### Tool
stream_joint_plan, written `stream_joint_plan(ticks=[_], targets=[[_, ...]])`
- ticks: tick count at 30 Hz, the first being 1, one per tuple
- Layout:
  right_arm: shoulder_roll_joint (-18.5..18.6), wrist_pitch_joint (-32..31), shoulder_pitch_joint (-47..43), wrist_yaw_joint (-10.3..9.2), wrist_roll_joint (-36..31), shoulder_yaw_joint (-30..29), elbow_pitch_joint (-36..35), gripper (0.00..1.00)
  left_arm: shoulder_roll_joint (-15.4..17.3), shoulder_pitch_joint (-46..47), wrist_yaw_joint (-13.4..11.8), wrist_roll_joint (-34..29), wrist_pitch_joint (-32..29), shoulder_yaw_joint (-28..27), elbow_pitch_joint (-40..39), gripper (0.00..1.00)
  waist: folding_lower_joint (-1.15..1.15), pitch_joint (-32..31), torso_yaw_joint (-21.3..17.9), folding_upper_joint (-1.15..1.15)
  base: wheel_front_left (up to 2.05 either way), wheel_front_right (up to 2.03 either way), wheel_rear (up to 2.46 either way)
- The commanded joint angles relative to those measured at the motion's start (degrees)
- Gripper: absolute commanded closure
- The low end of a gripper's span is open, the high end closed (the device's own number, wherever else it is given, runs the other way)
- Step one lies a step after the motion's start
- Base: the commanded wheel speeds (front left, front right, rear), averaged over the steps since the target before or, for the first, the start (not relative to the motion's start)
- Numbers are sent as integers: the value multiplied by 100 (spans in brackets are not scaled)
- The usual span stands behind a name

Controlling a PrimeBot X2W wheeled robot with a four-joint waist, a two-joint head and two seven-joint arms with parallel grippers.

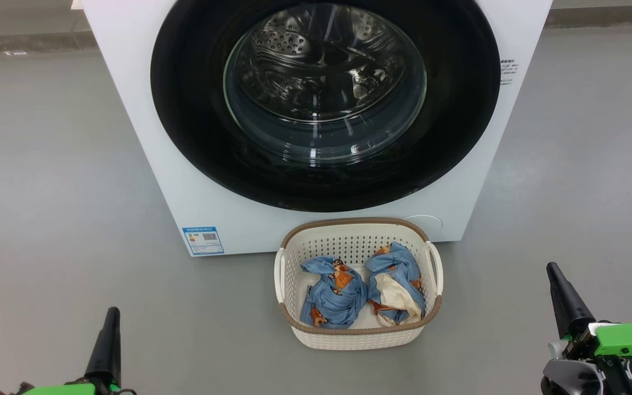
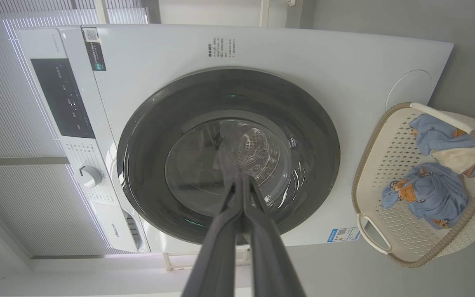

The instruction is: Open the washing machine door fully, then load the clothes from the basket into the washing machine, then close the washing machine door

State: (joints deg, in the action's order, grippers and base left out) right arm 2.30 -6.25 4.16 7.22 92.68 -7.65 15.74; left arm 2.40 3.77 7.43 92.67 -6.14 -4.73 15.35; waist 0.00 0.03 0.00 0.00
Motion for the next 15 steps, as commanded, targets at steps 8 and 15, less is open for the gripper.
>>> stream_joint_plan(ticks=[8,15], targets=[[58,-30,243,26,-58,104,-138,100,48,283,6,-57,-41,-188,-99,100,0,0,0,0,0,0,0],[-82,4,-148,0,4,13,249,0,-41,-159,0,2,6,37,220,0,0,1,0,0,0,0,0]])
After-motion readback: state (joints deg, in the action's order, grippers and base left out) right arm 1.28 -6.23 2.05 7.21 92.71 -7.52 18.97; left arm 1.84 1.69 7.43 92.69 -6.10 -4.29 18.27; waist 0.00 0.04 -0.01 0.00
